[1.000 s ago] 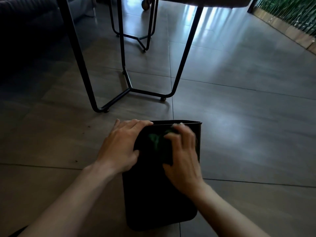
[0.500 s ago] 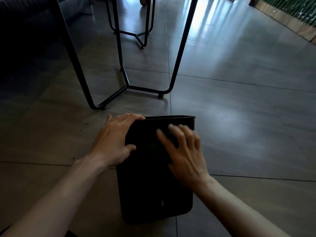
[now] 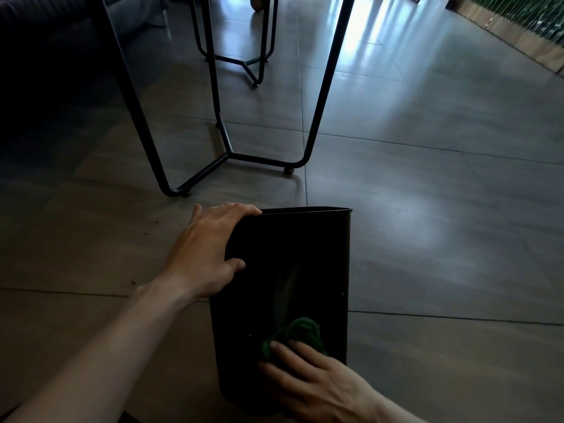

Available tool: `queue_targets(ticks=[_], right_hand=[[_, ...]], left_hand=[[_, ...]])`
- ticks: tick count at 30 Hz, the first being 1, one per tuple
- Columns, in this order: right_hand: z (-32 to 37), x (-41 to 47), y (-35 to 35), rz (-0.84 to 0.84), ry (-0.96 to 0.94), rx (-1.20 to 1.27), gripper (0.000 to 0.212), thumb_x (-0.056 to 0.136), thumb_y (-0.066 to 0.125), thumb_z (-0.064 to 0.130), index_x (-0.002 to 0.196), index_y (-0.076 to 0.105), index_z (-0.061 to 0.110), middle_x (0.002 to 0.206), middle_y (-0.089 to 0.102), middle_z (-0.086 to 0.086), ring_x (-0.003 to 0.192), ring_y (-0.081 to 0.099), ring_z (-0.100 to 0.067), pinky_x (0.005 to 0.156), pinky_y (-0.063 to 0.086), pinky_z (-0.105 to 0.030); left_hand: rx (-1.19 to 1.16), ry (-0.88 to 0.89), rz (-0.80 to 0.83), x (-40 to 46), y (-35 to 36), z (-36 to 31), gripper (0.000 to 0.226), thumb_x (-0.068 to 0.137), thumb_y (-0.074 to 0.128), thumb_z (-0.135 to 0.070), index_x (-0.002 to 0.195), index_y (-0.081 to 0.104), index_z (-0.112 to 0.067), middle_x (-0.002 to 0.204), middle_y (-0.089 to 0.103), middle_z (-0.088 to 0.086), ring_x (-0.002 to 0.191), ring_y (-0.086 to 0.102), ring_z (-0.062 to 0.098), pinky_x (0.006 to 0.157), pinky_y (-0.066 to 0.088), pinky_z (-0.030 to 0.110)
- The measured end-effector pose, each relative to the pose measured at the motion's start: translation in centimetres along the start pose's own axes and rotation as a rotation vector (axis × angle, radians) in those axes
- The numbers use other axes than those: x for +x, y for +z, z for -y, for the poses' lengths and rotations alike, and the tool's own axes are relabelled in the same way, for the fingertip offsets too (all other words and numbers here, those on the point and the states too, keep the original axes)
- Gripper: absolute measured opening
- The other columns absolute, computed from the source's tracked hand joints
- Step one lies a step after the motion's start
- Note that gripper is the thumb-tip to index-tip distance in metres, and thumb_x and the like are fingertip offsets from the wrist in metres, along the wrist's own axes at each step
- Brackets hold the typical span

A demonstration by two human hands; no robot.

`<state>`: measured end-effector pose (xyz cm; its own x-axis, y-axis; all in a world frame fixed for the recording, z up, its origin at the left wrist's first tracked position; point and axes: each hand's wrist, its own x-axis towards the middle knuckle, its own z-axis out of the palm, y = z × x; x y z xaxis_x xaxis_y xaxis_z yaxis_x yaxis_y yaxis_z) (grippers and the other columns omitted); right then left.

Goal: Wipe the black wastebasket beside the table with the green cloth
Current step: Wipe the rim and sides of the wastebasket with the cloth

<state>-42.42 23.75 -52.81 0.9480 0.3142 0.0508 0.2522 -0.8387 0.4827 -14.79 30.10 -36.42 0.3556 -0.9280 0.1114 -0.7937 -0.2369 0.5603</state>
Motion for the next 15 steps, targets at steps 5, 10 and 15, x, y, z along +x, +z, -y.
queue_targets(ticks=[5,10,15], right_hand=[[-5.1,1.2,-1.5,-0.137,0.118,0.123,0.04,0.109,0.049,0.018,0.147,0.05,0.027,0.153,0.05,-0.004,0.144,0.045,-0.035,0.118,0.039,-0.046],[-12.5,5.7,-4.6,-0.399,0.917,0.372,0.042,0.105,0.052,0.025,0.147,0.056,0.02,0.152,0.05,-0.015,0.146,0.04,-0.041,0.114,0.04,-0.057],[-7.1,6.1,-3.0,-0.285,0.53,0.262,0.037,0.104,0.05,0.025,0.14,0.053,0.023,0.151,0.055,-0.01,0.146,0.042,-0.042,0.111,0.046,-0.054]], left_hand=[[-0.005,0.014,0.008,-0.1,0.0,0.0,0.082,0.067,0.087,-0.012,0.134,0.048,-0.038,0.136,0.052,-0.015,0.136,0.042,0.013,0.124,0.009,0.055],[-0.023,0.023,0.015,0.0,-0.1,0.1,0.081,0.068,0.086,-0.01,0.134,0.048,-0.037,0.134,0.051,-0.017,0.135,0.042,0.013,0.124,0.008,0.057],[0.001,0.03,0.015,0.1,0.1,0.3,0.081,0.069,0.083,-0.008,0.136,0.047,-0.037,0.138,0.052,-0.013,0.139,0.039,0.013,0.124,0.007,0.057]])
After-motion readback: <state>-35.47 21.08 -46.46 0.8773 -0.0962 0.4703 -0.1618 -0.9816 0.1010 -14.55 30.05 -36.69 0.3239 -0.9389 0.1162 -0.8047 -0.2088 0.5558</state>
